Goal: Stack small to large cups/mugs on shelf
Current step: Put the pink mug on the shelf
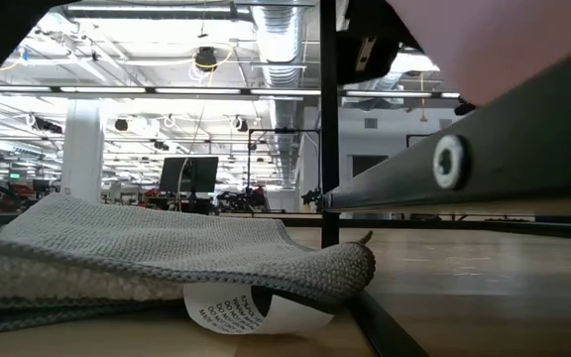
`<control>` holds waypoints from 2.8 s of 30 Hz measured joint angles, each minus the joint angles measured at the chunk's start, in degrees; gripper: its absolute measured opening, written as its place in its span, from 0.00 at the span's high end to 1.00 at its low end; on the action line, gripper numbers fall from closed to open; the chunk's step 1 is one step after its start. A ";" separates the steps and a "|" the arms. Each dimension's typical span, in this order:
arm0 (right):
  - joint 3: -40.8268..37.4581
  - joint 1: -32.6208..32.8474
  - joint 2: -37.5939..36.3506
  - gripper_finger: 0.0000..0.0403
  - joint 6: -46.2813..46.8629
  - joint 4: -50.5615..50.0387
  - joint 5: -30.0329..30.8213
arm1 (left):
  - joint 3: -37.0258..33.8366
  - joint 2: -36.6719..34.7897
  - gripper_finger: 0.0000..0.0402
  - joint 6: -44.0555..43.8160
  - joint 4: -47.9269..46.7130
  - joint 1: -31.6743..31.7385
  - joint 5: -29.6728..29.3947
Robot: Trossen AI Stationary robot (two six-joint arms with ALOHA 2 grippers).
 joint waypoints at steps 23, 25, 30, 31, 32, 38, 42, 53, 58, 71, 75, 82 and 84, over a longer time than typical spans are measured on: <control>0.00 0.02 -0.02 0.26 0.00 -0.02 -0.02 | 0.24 -4.39 1.00 4.51 -1.84 5.41 -5.47; 0.00 0.02 -0.02 0.26 0.00 -0.02 -0.02 | 0.24 -4.54 1.00 5.18 -3.16 6.56 -7.16; 0.00 0.00 -0.01 0.26 0.00 -0.02 0.00 | 0.04 -4.58 1.00 5.33 -8.98 9.77 -10.72; 0.00 0.02 -0.02 0.26 0.00 -0.02 -0.02 | 0.02 -4.58 1.00 5.33 -9.74 10.33 -11.46; 0.00 0.02 -0.02 0.26 0.00 -0.02 -0.02 | 0.02 -4.58 1.00 5.31 -10.30 10.72 -12.60; 0.00 0.02 0.00 0.26 0.00 -0.02 -0.02 | 0.02 -4.47 1.00 6.14 -12.44 13.21 -13.82; 0.00 0.00 0.00 0.26 0.00 -0.02 -0.01 | -0.14 -3.08 1.00 6.22 -15.32 14.55 -14.24; 0.00 0.04 0.00 0.26 -0.02 -0.07 -0.02 | 0.01 0.60 1.00 7.32 -17.32 15.39 -15.75; 0.00 0.04 0.00 0.26 -0.02 -0.09 -0.04 | 0.00 1.93 1.00 8.11 -17.46 15.48 -15.10; 0.00 0.04 0.05 0.26 -0.02 -0.11 -0.02 | 0.02 2.43 1.00 8.72 -11.63 14.92 -9.17; 0.00 0.04 0.05 0.26 -0.02 -0.12 -0.02 | 0.02 2.43 1.00 9.15 -9.79 13.91 -8.53; 0.00 0.04 0.05 0.26 -0.02 -0.11 -0.02 | -0.98 2.37 1.00 9.16 -9.15 13.33 -9.88; 0.00 0.04 0.05 0.26 -0.02 -0.09 -0.02 | -0.99 2.37 1.00 8.81 -9.27 13.14 -9.90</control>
